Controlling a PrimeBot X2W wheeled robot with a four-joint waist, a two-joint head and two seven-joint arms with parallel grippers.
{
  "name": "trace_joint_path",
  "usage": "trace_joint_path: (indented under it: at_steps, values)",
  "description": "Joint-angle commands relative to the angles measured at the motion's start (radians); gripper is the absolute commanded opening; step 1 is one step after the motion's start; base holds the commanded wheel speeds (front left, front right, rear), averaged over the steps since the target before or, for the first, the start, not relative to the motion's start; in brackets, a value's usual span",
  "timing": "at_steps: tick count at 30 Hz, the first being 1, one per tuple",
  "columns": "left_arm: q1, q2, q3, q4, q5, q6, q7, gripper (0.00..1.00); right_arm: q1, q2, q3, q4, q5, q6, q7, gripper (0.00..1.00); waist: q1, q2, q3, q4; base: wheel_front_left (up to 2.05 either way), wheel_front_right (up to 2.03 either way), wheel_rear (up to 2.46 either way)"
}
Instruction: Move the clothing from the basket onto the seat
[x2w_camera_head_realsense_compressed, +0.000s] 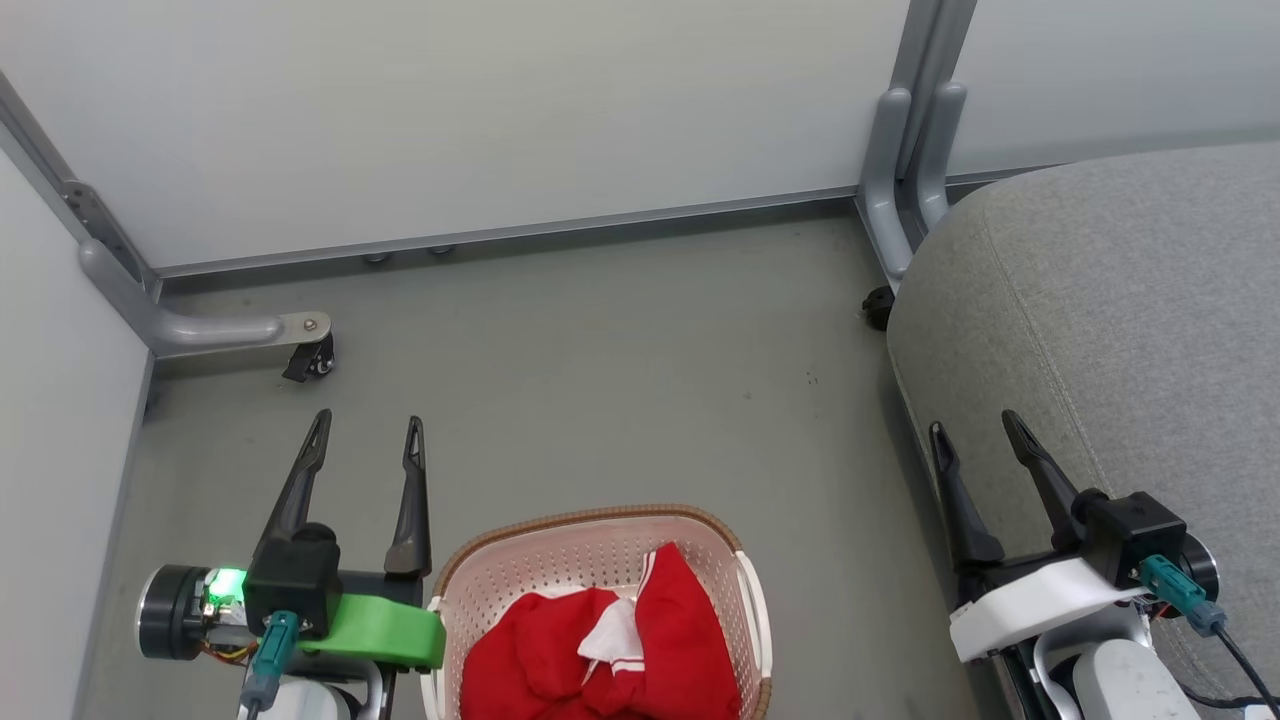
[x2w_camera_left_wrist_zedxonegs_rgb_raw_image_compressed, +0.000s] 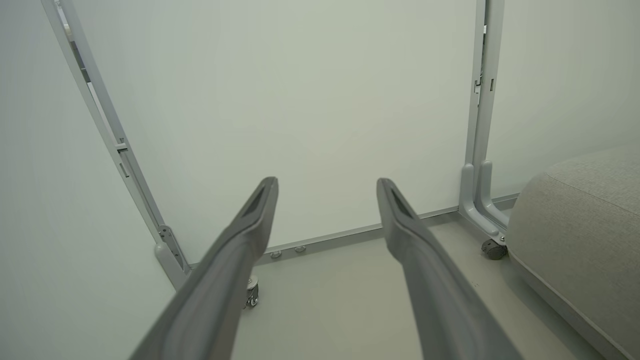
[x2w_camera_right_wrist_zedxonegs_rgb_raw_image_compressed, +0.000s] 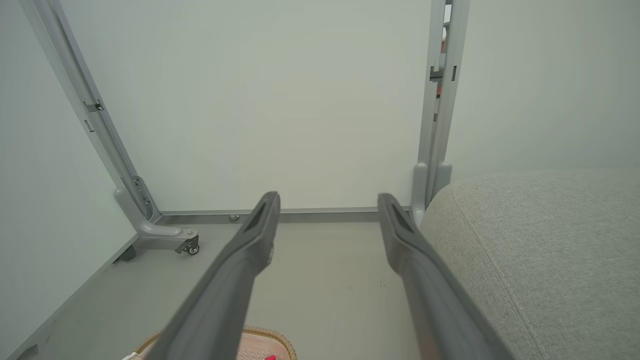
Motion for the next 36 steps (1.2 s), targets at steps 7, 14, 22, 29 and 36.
trace_joint_path:
  at_steps: [7, 14, 22, 29, 36]
  values:
    - [-0.010, 0.001, 0.010, 0.009, -0.003, -0.004, -0.004, 1.00, -0.014, -0.006, -0.003, 0.012, -0.006, 0.000, -0.002, 1.00, 0.0000, 0.0090, 0.002, -0.001, 0.00, 0.00, 0.00]
    - [-0.013, 0.000, 0.012, 0.014, -0.003, -0.009, -0.004, 1.00, -0.013, -0.006, -0.002, 0.017, -0.003, 0.000, -0.002, 1.00, 0.0000, 0.0090, 0.004, -0.003, 0.00, 0.00, 0.00]
    - [-0.019, -0.003, 0.014, 0.020, -0.005, -0.013, -0.004, 1.00, -0.018, -0.006, -0.001, 0.015, -0.005, 0.000, -0.002, 1.00, 0.0000, 0.0090, 0.012, -0.005, 0.00, 0.00, 0.00]
    - [-0.033, -0.005, 0.008, 0.037, -0.009, -0.031, -0.004, 1.00, -0.038, -0.006, 0.011, 0.010, -0.009, 0.000, -0.002, 1.00, 0.0000, 0.0090, 0.034, -0.030, 0.00, 0.00, 0.00]
    - [-0.055, -0.001, 0.009, 0.051, -0.008, -0.047, -0.004, 1.00, -0.056, -0.006, 0.019, -0.010, -0.010, 0.000, -0.002, 1.00, 0.0000, 0.0090, 0.072, -0.088, 0.00, 0.00, 0.00]
